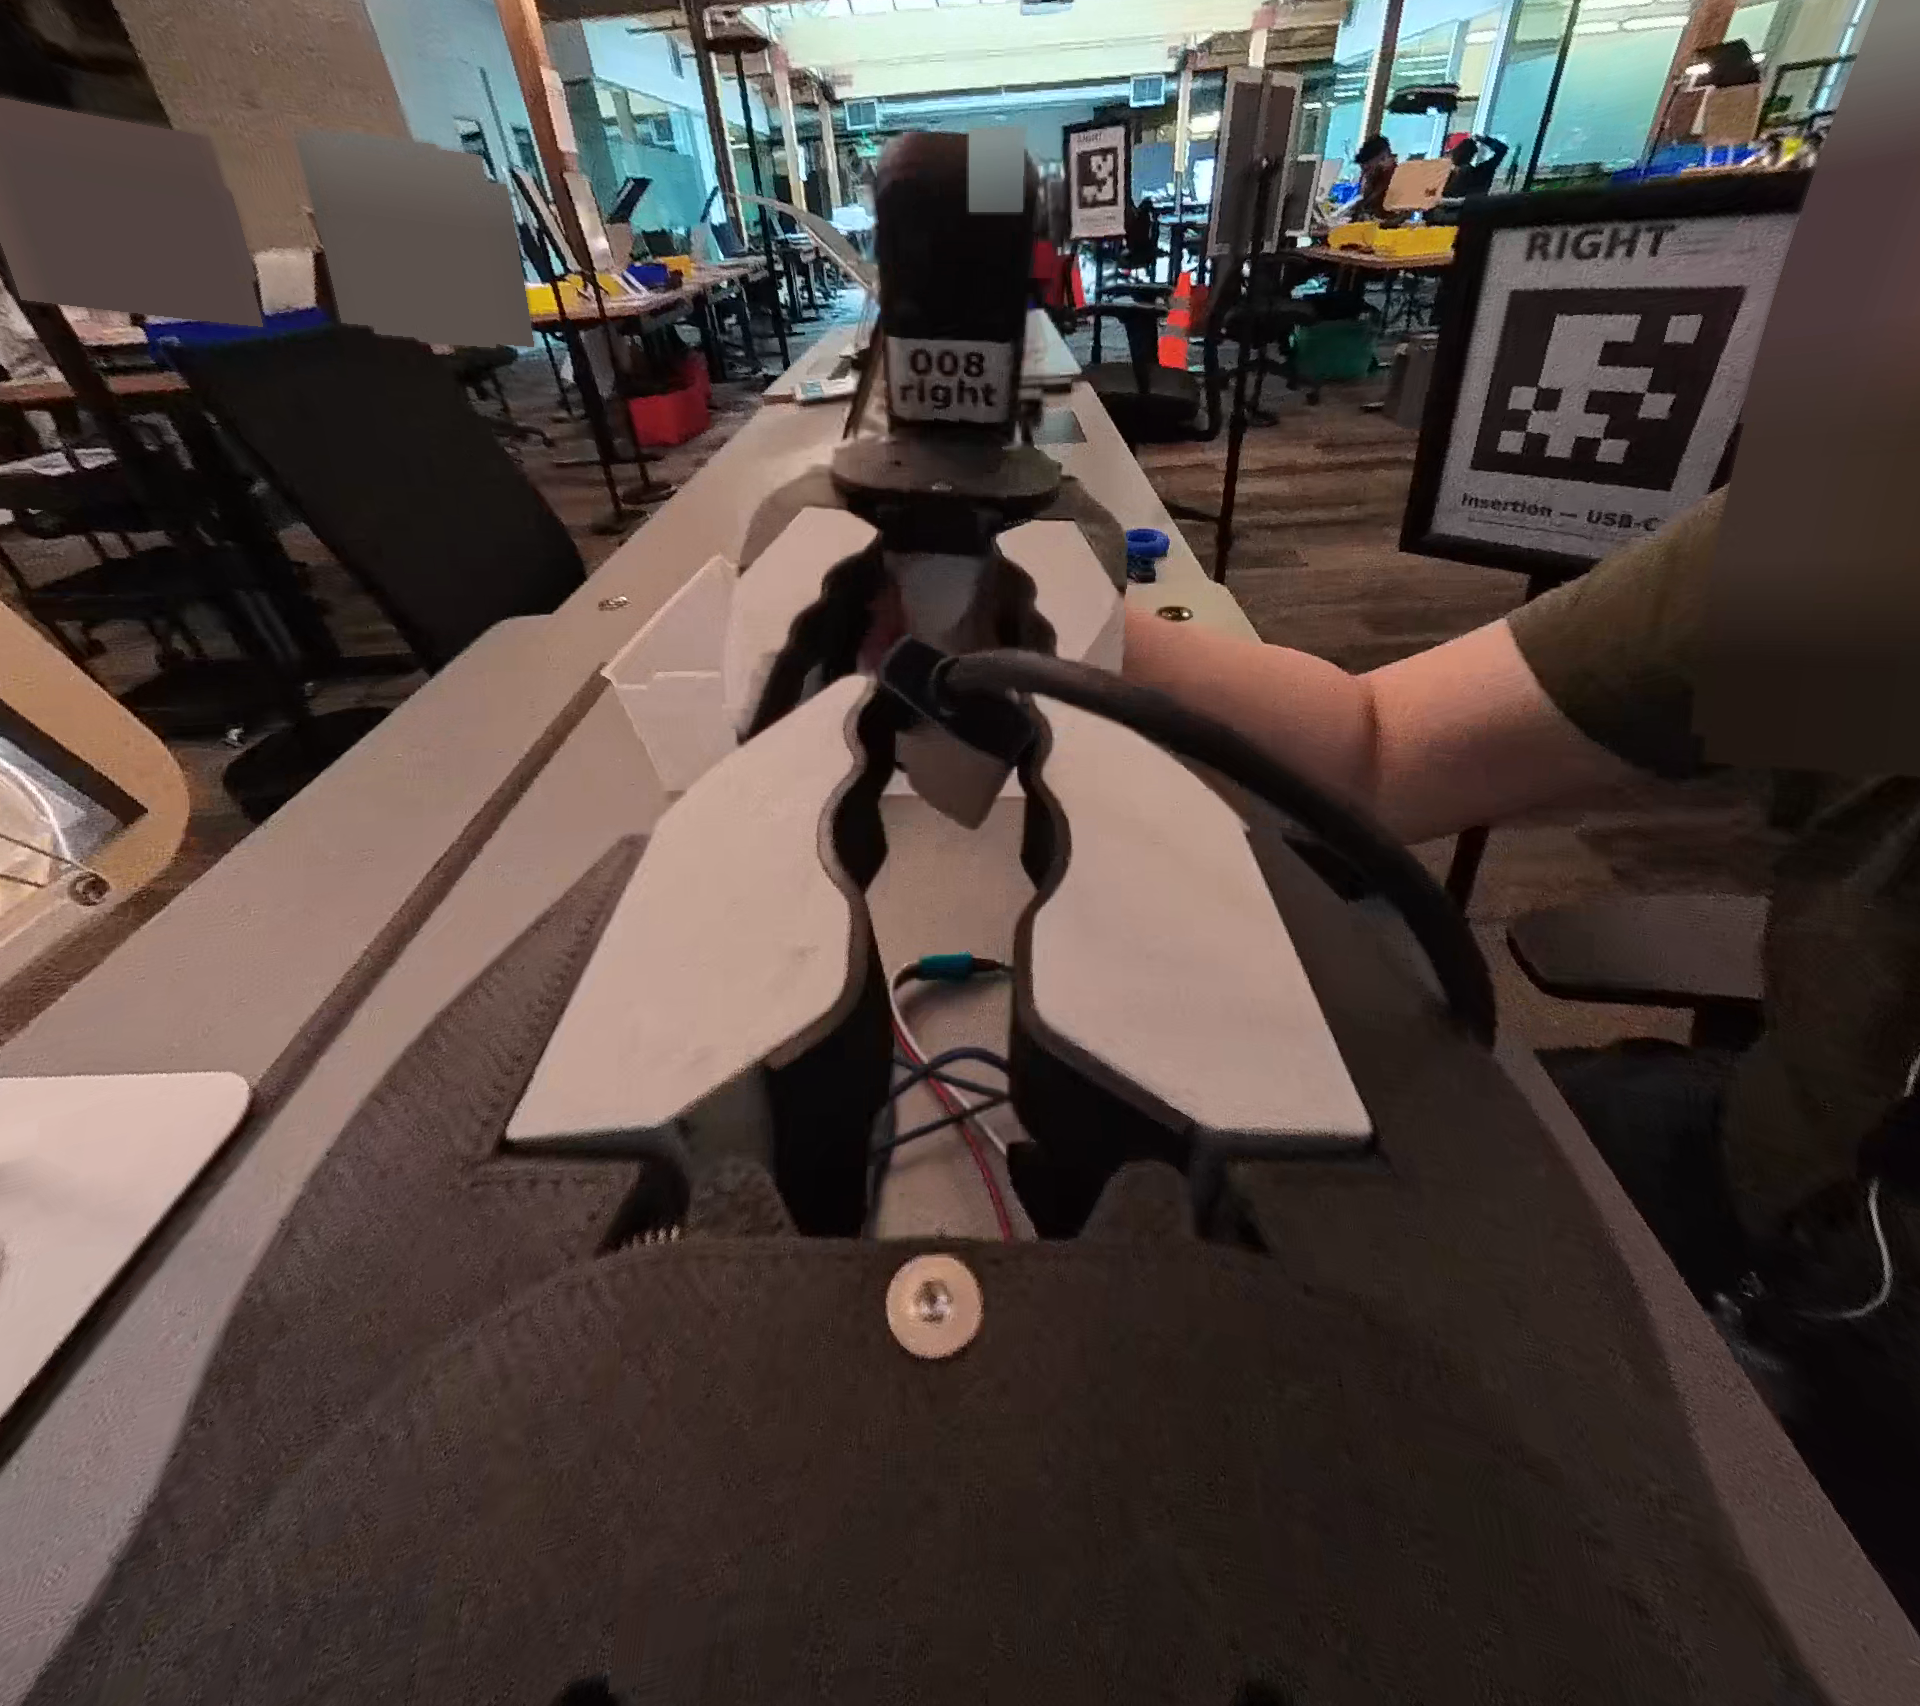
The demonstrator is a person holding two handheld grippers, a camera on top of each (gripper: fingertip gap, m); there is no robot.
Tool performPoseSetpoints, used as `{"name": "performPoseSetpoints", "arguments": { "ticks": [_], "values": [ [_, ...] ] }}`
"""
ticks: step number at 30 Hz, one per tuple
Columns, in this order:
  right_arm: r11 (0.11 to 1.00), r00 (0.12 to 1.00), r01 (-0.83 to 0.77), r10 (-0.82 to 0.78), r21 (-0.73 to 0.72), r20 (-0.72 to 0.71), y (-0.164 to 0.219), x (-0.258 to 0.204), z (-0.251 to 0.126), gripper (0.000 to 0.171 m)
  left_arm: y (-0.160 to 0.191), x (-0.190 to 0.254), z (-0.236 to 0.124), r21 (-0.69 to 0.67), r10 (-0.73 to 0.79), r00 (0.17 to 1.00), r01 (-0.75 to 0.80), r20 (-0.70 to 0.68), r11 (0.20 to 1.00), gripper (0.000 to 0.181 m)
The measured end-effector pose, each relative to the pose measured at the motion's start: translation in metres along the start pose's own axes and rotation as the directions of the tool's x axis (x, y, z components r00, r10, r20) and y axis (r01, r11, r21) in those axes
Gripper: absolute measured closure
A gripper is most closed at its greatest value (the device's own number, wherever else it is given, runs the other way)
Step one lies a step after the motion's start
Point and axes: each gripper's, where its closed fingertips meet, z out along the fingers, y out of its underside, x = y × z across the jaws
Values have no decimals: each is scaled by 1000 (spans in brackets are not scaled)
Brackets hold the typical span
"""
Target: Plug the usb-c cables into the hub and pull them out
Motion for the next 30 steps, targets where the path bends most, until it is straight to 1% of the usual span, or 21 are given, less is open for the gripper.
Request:
{"name": "performPoseSetpoints", "arguments": {
  "ticks": [2, 3, 4, 5, 6, 8, 9, 10, 11, 12, 14, 15, 17, 18, 19, 20, 21, 23, 24, 26, 30],
  "values": [
    [995, 992, -93, 94, -21, 88, 9, -7, 9, 106, 6, 6, 3, 6, 5, 999, -5, -34, 1000, 160],
    [992, 984, -121, 125, -40, 130, 14, -11, 13, 111, 8, 10, 4, 3, 2, 998, -2, -58, 1000, 160],
    [989, 971, -137, 145, -57, 188, 18, -18, 16, 123, 12, 12, 6, -15, 0, 997, -2, -78, 1000, 160],
    [987, 953, -145, 157, -63, 260, 20, -26, 16, 146, 16, 13, 8, -36, 4, 996, -8, -93, 999, 160],
    [986, 938, -153, 167, -68, 303, 22, -31, 15, 154, 19, 17, 9, -50, 8, 994, -13, -112, 999, 160],
    [982, 935, -163, 186, -99, 301, 28, -28, 17, 155, 24, 15, 9, -82, -1, 994, -8, -106, 997, 161],
    [982, 947, -145, 172, -119, 271, 32, -23, 18, 161, 32, 11, 5, -138, -18, 996, 5, -89, 990, 167],
    [986, 964, -106, 133, -127, 229, 35, -18, 19, 161, 41, 3, -1, -210, -29, 998, 17, -52, 978, 165],
    [990, 979, -58, 82, -132, 185, 36, -13, 19, 161, 48, -7, -11, -272, -30, 1000, 31, 9, 962, 155],
    [988, 989, 1, 22, -154, 146, 39, -9, 19, 161, 51, -18, -22, -307, -25, 997, 46, 71, 951, 150],
    [968, 991, 137, -136, -211, 19, 43, 6, 20, 161, 44, -36, -48, -284, -31, 983, 82, 180, 955, 148],
    [945, 972, 218, -232, -244, -29, 44, 11, 20, 161, 38, -46, -58, -260, -35, 972, 97, 231, 961, 146],
    [871, 903, 362, -416, -331, -105, 49, 22, 20, 161, 22, -43, -69, -205, -43, 971, 93, 235, 974, 141],
    [840, 872, 399, -471, -368, -129, 52, 27, 21, 161, 16, -36, -69, -191, -28, 975, 71, 219, 979, 136],
    [821, 857, 414, -497, -393, -135, 55, 28, 22, 161, 17, -30, -66, -211, 10, 979, 34, 204, 977, 129],
    [816, 856, 416, -501, -402, -132, 58, 28, 25, 161, 24, -28, -59, -276, 77, 974, -15, 212, 961, 129],
    [822, 863, 408, -489, -397, -126, 61, 27, 27, 161, 38, -31, -52, -377, 165, 958, -67, 234, 924, 129],
    [825, 876, 386, -468, -413, -118, 69, 30, 28, 161, 73, -38, -39, -577, 326, 917, -142, 229, 805, 128],
    [817, 875, 381, -469, -433, -115, 75, 32, 27, 161, 88, -44, -34, -640, 377, 900, -159, 220, 752, 129],
    [808, 879, 376, -466, -453, -102, 84, 35, 24, 161, 111, -56, -29, -712, 414, 883, -143, 223, 688, 132],
    [820, 887, 381, -455, -427, -82, 88, 37, 20, 161, 132, -70, -16, -714, 412, 878, -127, 242, 688, 145]
  ]
}}
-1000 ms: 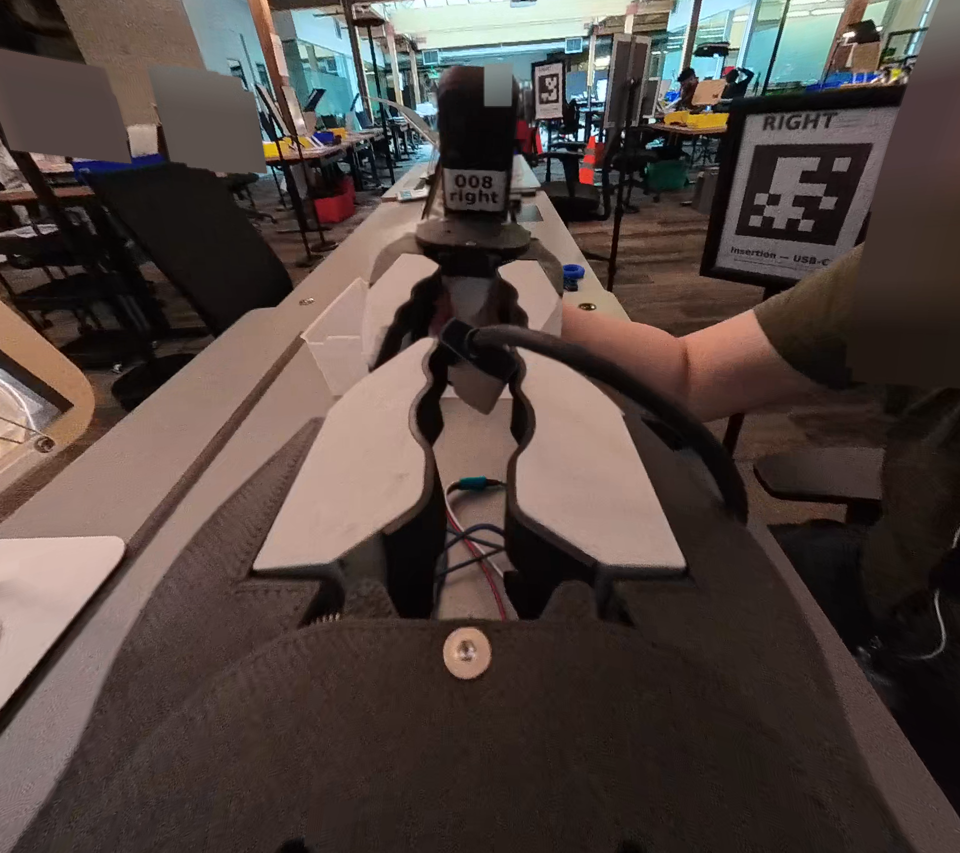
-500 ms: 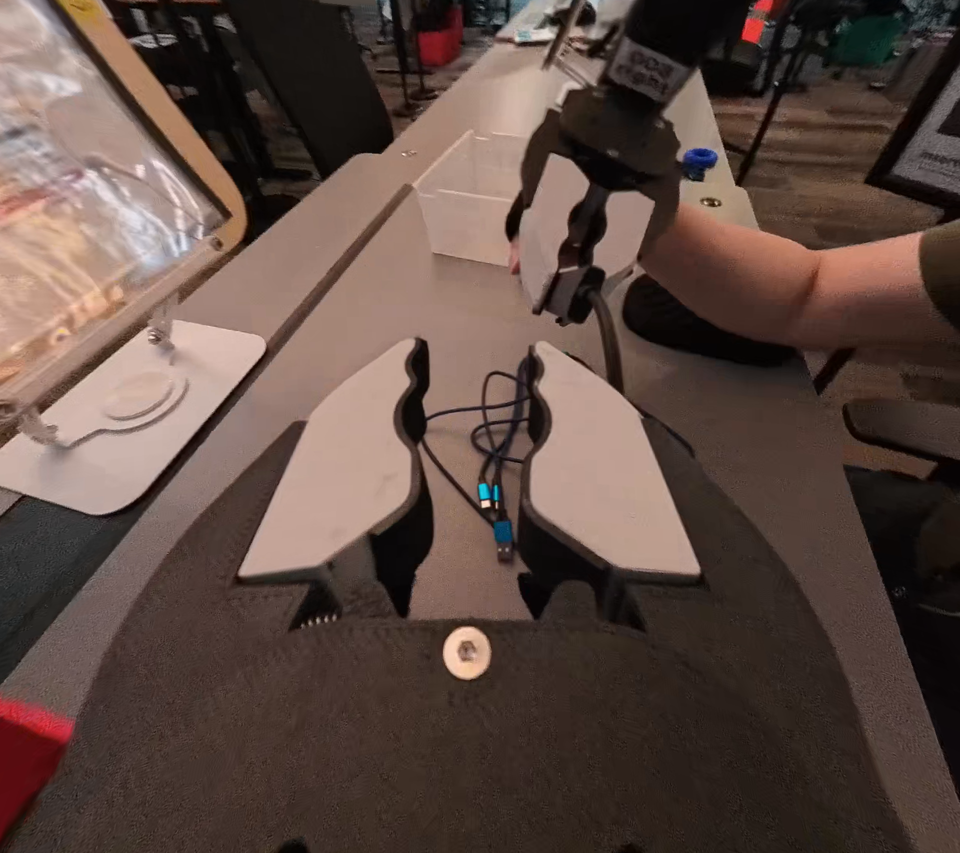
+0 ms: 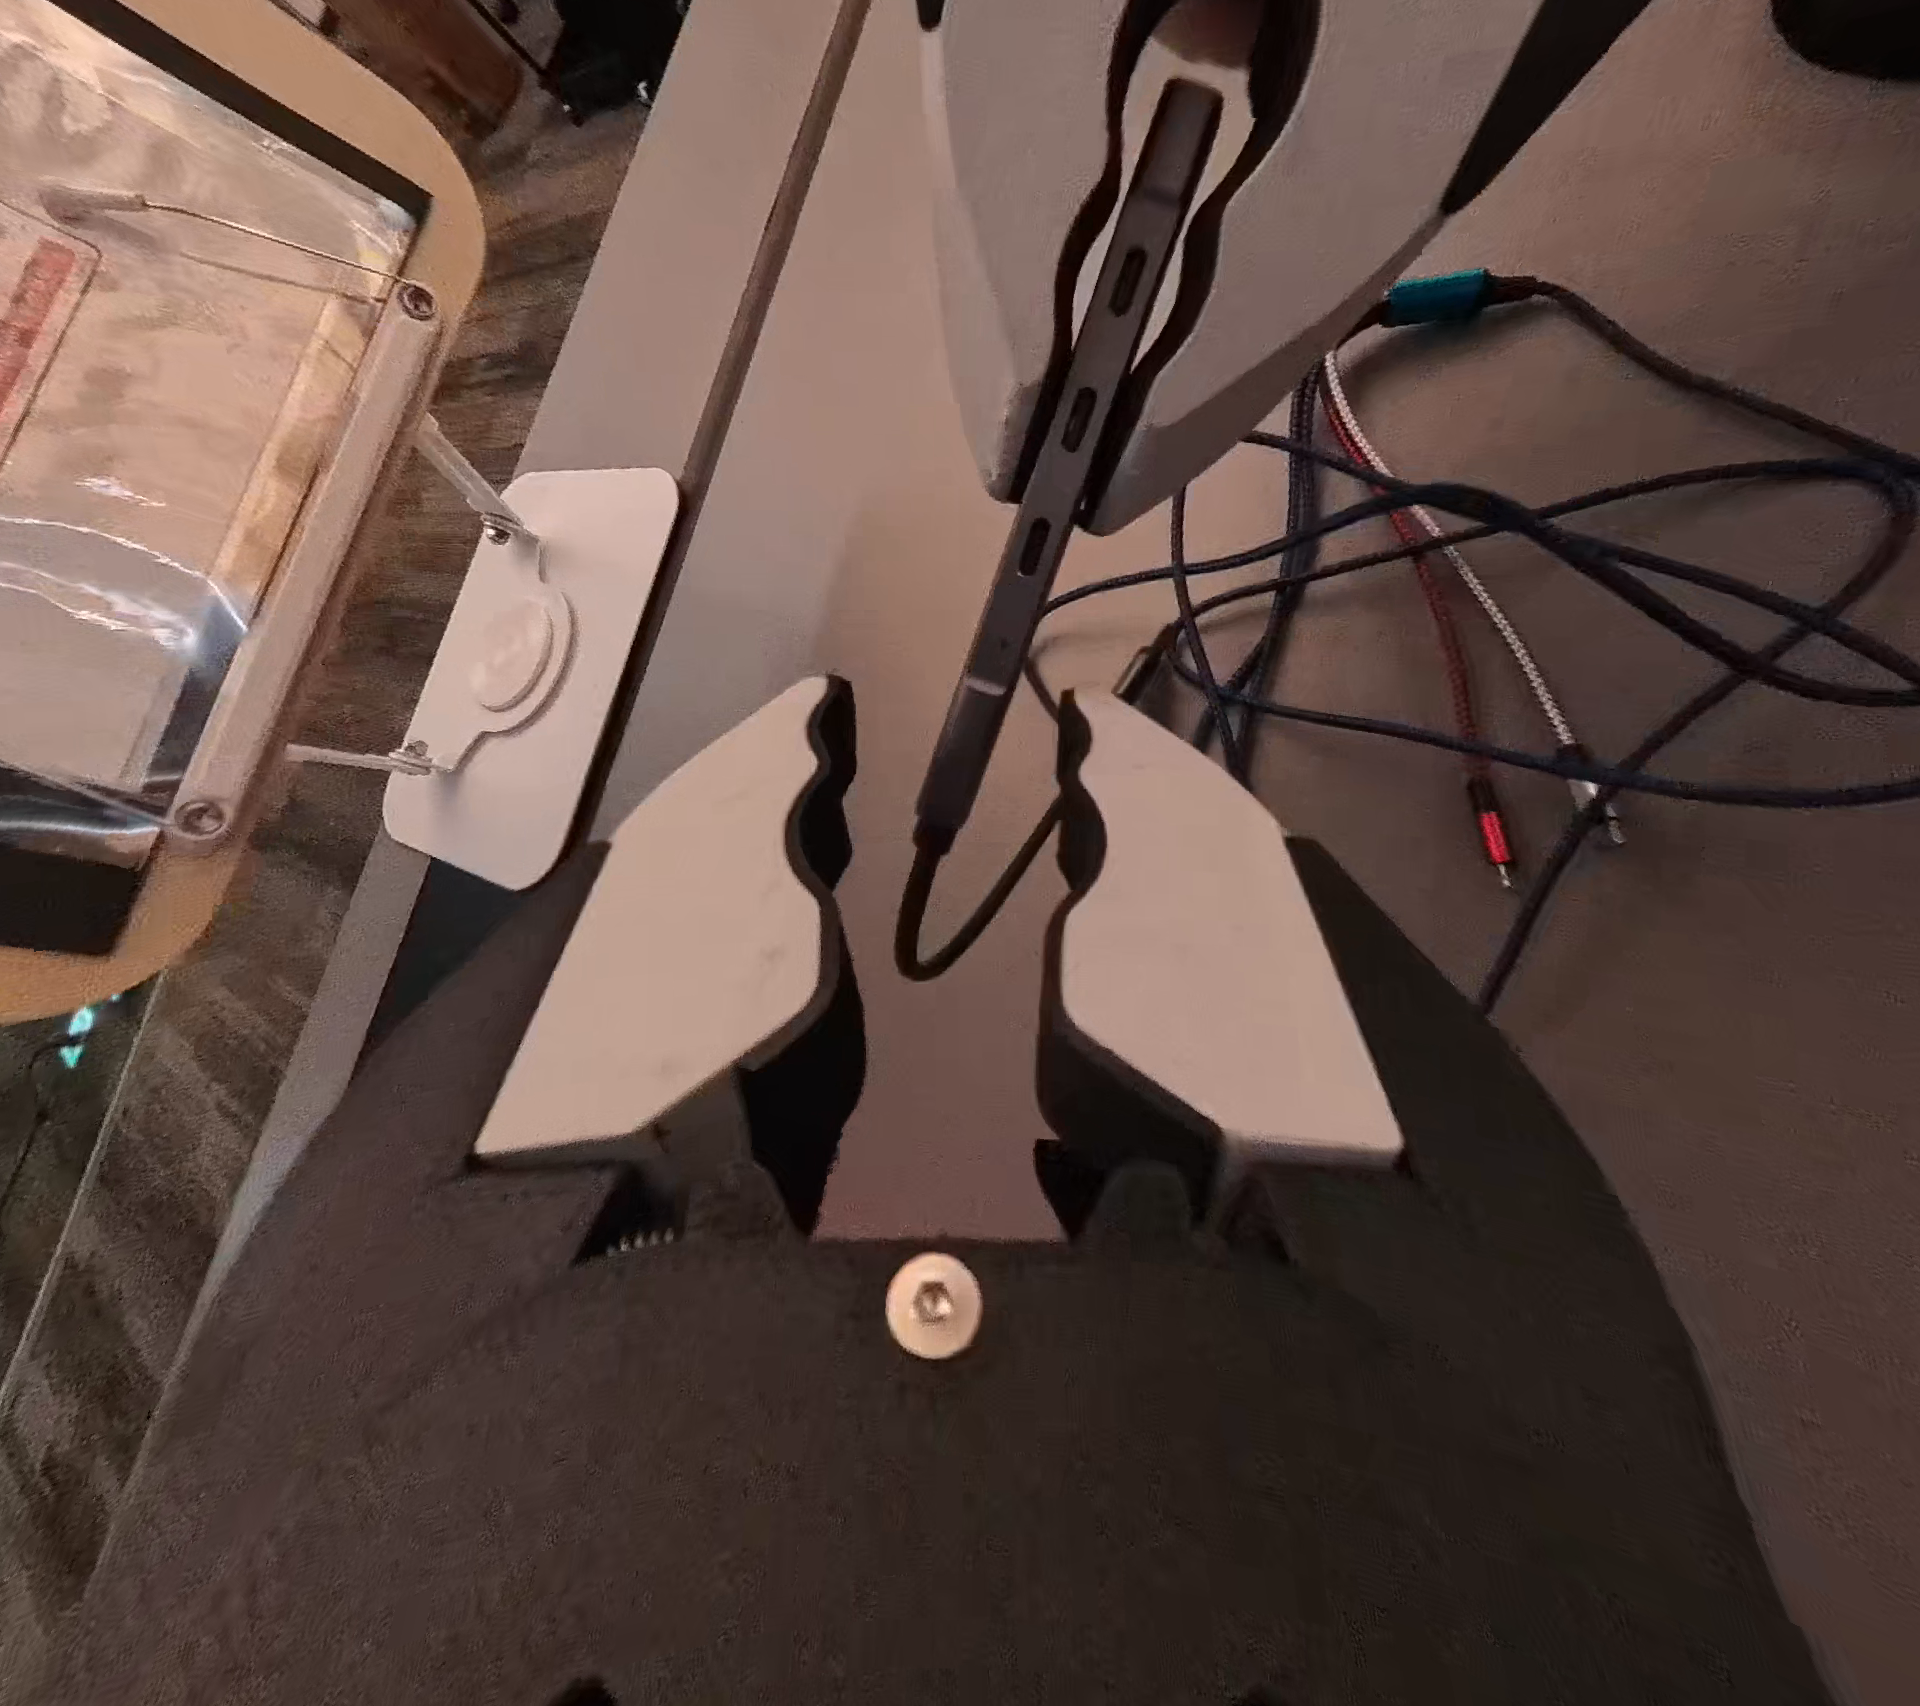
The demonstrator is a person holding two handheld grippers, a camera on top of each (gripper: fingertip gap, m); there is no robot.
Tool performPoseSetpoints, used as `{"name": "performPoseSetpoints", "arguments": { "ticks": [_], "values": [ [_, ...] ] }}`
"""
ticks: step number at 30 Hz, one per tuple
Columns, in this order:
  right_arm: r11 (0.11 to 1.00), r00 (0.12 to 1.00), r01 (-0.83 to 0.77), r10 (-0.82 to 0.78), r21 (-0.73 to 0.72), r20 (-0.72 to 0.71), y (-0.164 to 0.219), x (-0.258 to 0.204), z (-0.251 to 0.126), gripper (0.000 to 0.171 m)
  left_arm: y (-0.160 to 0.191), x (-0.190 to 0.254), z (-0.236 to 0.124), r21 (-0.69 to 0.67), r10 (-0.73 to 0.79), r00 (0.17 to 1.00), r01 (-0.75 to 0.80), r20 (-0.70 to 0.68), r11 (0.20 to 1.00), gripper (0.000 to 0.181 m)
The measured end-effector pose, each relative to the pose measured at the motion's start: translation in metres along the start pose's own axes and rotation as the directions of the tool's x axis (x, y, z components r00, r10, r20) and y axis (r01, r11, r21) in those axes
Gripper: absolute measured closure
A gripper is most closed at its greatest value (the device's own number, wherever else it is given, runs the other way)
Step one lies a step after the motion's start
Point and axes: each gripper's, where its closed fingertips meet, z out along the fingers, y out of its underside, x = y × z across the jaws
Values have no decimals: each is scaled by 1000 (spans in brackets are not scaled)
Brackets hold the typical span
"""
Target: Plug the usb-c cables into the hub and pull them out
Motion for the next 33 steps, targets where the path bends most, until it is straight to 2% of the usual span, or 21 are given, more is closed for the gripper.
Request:
{"name": "performPoseSetpoints", "arguments": {
  "ticks": [2, 3, 5, 8, 10, 11, 13, 16, 22, 28, 33],
  "values": [
    [1000, 1000, 3, -3, 20, 3, 0, 0, -1, 161, 3, 2, 9, -2, 8, 1000, -8, -7, 1000, 153],
    [1000, 1000, -3, 2, 24, 11, 2, 0, -1, 161, 6, 3, 13, -12, 26, 1000, -26, -4, 1000, 168],
    [1000, 1000, -9, 8, 10, 27, 9, -1, 0, 160, 10, 8, 16, -38, 63, 998, -64, -22, 997, 170],
    [998, 1000, -22, 21, -52, -14, 25, 7, 1, 158, 24, 0, 16, -145, 43, 999, -42, 0, 989, 170],
    [995, 997, -19, 11, -98, -76, 38, 19, -3, 149, 41, -17, 10, -231, 64, 995, -44, 79, 972, 171],
    [994, 997, -30, 22, -101, -77, 41, 20, -6, 152, 49, -27, 6, -276, 75, 990, -38, 122, 960, 172],
    [991, 997, -83, 82, -109, -10, 48, 13, -6, 158, 68, -45, -3, -378, 98, 970, -7, 222, 926, 173],
    [978, 980, -131, 153, -164, 126, 55, -11, 4, 163, 87, -57, -11, -499, 165, 947, -6, 275, 867, 173],
    [979, 946, -157, 187, -131, 264, 38, -50, 44, 159, 92, -57, -8, -510, 153, 950, 7, 271, 860, 173],
    [956, 912, -181, 252, -233, 324, 67, -67, 56, 157, 117, -53, -4, -614, 189, 957, -15, 219, 789, 173],
    [923, 903, -197, 301, -330, 305, 93, -64, 53, 153, 132, -35, 14, -667, 201, 971, -65, 130, 742, 173]
  ]
}}
